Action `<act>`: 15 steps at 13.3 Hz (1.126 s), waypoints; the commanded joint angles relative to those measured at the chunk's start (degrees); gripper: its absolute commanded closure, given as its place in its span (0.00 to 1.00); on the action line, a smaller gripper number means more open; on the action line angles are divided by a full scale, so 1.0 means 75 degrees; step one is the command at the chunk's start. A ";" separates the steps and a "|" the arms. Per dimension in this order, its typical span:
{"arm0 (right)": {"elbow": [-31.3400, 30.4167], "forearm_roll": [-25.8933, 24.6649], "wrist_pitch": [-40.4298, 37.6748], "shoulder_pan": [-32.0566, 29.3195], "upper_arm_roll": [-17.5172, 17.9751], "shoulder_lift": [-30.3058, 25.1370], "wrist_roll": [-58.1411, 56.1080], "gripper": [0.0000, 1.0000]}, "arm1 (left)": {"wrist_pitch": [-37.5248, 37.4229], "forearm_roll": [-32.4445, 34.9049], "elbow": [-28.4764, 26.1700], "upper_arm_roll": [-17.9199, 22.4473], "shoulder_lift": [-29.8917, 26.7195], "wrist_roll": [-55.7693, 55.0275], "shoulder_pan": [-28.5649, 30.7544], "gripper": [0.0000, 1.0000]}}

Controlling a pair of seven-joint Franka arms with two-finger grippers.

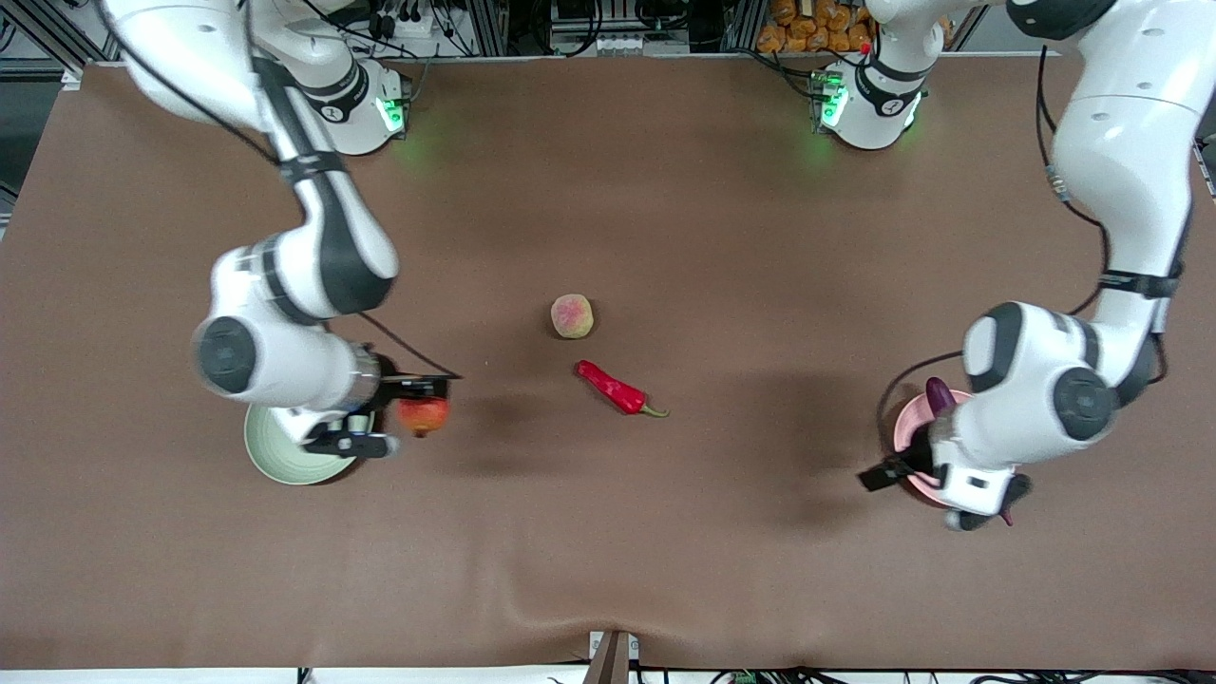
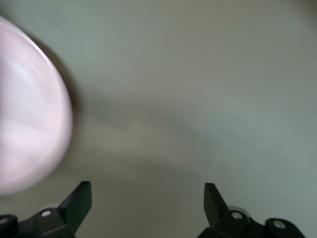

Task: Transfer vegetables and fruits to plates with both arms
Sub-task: 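Carry the apple toward the green plate while the left gripper releases the eggplant, then reach the left gripper to the red pepper and grasp it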

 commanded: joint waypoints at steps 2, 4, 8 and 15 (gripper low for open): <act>-0.0235 -0.0221 -0.0570 -0.1272 0.0173 -0.0274 -0.1989 0.37 | -0.0016 0.0121 0.0059 0.0128 -0.0030 -0.2757 -0.1685 0.00; -0.0177 -0.0967 -0.0489 -0.1614 0.0185 0.0064 -0.3021 0.37 | 0.0265 0.0144 0.0340 0.0164 0.0227 -0.4022 -0.2459 0.00; -0.0165 -0.0995 -0.0277 -0.2282 0.0197 0.0757 -0.5191 0.37 | 0.0922 0.0109 0.0866 0.0922 0.0755 -0.5724 -0.4145 0.00; -0.0153 -0.0561 0.0086 -0.2635 0.0208 0.1145 -0.6613 0.00 | 0.1869 0.0050 0.1314 0.2496 0.1681 -0.7438 -0.6025 0.00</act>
